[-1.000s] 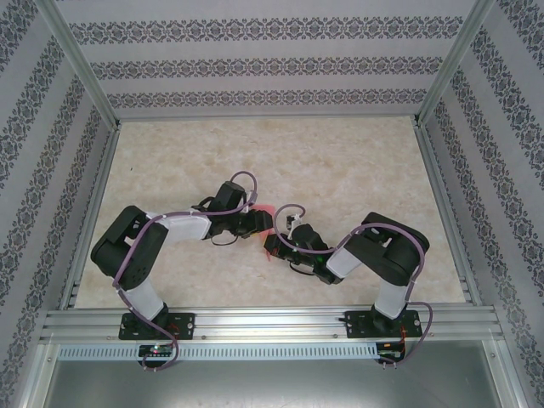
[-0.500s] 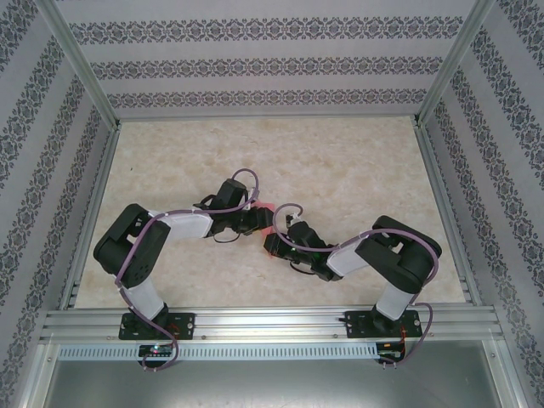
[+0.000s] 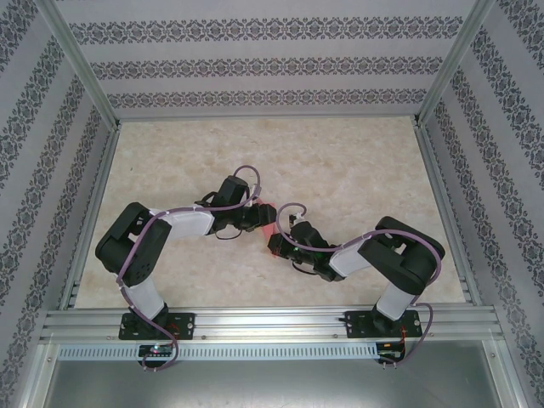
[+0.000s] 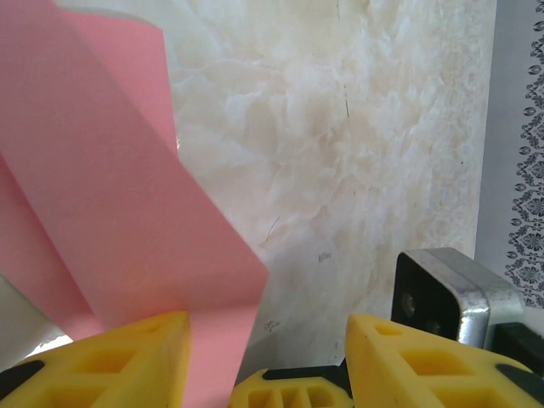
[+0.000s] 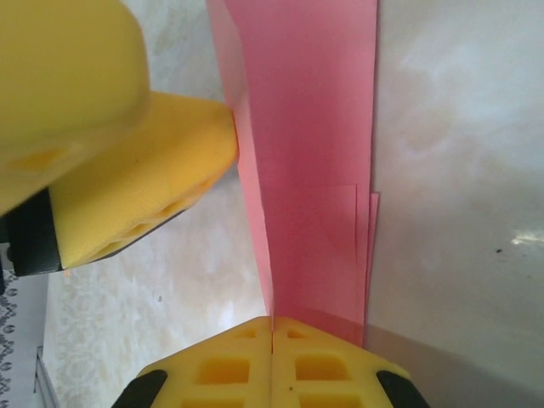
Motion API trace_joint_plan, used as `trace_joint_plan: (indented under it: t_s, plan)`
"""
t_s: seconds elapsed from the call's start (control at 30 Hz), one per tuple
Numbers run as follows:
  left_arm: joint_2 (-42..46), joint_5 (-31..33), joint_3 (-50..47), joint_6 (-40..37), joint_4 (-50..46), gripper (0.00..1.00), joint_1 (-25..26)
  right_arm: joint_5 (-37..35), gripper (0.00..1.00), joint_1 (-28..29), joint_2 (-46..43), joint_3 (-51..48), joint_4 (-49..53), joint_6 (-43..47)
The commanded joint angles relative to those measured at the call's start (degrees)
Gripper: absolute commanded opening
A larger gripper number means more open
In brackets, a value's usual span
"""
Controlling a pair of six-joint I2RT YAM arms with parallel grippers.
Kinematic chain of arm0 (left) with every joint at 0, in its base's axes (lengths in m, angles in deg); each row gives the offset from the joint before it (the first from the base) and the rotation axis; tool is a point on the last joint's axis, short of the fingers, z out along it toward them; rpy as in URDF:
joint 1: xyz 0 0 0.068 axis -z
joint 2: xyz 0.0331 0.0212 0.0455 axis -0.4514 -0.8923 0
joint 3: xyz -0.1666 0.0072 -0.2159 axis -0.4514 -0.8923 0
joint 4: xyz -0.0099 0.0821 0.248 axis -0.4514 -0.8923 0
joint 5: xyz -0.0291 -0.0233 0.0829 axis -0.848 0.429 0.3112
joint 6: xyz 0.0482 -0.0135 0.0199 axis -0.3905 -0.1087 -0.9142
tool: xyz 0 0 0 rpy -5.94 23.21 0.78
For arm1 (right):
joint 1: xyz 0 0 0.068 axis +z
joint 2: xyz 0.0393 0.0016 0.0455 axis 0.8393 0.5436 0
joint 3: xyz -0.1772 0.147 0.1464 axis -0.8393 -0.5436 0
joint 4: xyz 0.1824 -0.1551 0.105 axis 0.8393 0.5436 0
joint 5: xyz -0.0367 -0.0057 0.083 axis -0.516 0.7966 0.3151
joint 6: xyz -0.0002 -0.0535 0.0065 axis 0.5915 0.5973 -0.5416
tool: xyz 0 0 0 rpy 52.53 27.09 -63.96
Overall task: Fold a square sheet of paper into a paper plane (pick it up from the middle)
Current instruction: Fold the wing for the fifth time at the center of the table.
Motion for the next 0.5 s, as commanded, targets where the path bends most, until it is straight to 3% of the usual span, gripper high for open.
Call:
trace_joint_plan:
  t_s: [0.0,0.1,0.2,0.27,0.47]
  plan:
    - [-0.17,-0.73,1.13,-1.89,0.85,0.53,-0.16,2.22,0.00,-0.78,0.49,-1.29,-6.56,-2.04]
    - [0.12,-0.30,0.97,-2.30,-0.01,0.53,-0.14,1.95,0.05,-0.69,-0.83,-0.91,-4.78,-0.86]
    - [0.41,0.31,0.45,-1.74,0.26,0.52,-0.21,0.55,0.16,-0.38,-3.18,-0.31,0.44,2.10]
    - [0.51,0.71,0.60,-1.49,0.16,0.53,-0.26,-1.95,0.27,-0.01,-5.19,0.08,4.73,4.42]
    - [1.11,1.73,1.11,-1.05,-0.32,0.52,-0.27,-12.31,0.39,4.22,-8.11,5.34,20.02,16.34]
